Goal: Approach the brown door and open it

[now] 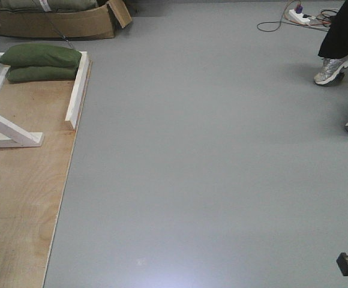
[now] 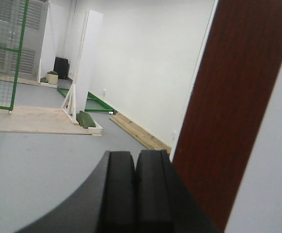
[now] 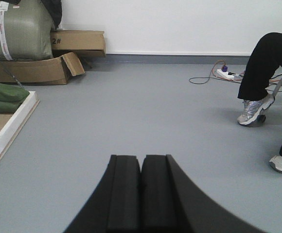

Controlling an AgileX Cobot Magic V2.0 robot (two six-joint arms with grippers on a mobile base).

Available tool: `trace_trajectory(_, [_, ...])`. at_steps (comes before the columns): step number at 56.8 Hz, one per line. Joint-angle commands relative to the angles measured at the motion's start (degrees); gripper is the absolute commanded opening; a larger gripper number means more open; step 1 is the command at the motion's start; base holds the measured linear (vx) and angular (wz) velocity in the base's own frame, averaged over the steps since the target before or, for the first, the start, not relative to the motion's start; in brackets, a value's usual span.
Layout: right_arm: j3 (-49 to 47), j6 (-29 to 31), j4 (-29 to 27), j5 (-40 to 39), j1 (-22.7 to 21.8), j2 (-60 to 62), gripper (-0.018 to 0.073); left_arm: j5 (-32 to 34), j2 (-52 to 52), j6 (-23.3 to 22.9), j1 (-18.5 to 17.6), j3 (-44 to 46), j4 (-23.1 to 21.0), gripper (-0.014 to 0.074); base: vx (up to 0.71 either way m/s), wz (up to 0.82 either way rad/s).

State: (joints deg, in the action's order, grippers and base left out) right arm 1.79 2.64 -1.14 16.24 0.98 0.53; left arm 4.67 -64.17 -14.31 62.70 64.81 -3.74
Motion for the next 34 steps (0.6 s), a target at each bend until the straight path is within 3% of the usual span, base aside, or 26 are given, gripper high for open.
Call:
trace_trajectory(1, [0.23,0.31,0.35,-4.72,-0.10,0.82,0.0000,9.72,-0.66,-0.55,0.41,1.97,-1.34,-0.0003,0.00,0.00])
trace_trajectory(8, [0.23,0.31,0.35,-4.72,-0.10,0.82,0.0000,15.64,-3.69,-2.36,0.23,1.99,-7.38,-0.0003,0.00,0.00])
trace_trajectory(14, [0.23,0.31,0.35,-4.72,-0.10,0.82,0.0000,16.03,-5.38,-6.06,0.23,1.99,-12.23,-0.0003,0.00,0.00])
trace_trajectory(23, [0.23,0.31,0.35,-4.72,-0.10,0.82,0.0000,12.96,-5.78,-8.62,0.23,1.99,-12.40,-0.0003,0.00,0.00])
trace_trajectory(34, [0.23,0.31,0.35,-4.72,-0.10,0.82,0.0000,10.82,-5.78,-21.97,0.21,1.99,-12.40,-0.0003,0.00,0.00])
